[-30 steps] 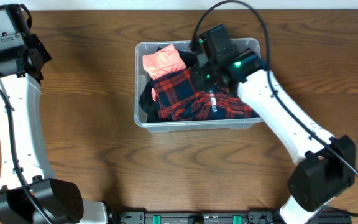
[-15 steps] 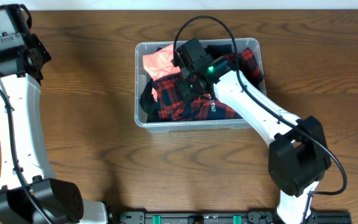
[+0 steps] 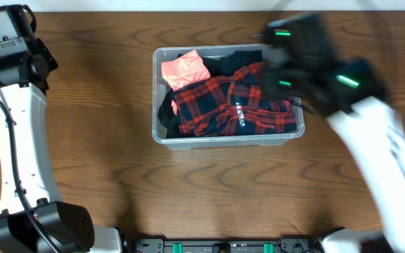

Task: Pack container

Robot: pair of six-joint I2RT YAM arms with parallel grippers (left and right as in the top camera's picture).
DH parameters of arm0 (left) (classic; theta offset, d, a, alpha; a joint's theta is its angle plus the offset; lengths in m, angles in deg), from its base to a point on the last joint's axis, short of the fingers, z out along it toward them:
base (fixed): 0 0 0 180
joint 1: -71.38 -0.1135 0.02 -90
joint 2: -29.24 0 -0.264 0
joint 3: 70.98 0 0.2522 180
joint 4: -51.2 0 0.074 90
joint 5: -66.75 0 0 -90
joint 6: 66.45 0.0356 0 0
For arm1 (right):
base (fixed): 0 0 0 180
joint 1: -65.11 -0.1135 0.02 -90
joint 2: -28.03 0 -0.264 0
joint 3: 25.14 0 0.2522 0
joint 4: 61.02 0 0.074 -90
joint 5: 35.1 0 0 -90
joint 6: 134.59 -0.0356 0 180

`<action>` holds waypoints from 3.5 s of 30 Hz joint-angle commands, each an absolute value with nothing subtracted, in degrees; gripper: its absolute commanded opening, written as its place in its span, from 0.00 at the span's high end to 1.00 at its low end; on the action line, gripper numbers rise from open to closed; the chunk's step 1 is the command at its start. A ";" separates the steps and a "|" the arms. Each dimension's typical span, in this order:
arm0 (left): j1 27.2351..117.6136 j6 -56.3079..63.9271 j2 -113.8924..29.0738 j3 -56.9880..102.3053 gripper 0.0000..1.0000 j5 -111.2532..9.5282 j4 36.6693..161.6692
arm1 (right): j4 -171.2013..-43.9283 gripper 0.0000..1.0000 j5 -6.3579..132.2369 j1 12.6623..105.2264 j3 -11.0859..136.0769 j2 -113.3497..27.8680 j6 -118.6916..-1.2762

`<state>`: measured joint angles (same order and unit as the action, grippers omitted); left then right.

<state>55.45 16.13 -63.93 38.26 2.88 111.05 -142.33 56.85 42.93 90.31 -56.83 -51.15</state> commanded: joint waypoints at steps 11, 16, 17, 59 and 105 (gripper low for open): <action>55.32 16.45 -63.99 38.24 0.02 3.82 111.03 | -154.72 0.11 56.61 49.19 90.99 -22.23 -50.06; 55.32 16.45 -63.99 38.24 0.02 3.82 111.00 | -156.47 0.01 56.35 49.19 90.99 -11.78 -50.06; 55.32 16.43 -63.99 38.24 0.02 3.82 111.03 | -156.95 0.01 56.35 49.19 90.99 -9.99 -50.06; 55.32 16.45 -63.99 38.24 0.02 3.82 111.03 | -158.31 0.01 60.96 49.16 73.50 3.10 -47.07; 55.32 16.45 -63.99 38.24 0.02 3.82 111.00 | -63.62 0.01 63.52 59.35 -9.21 27.71 -40.64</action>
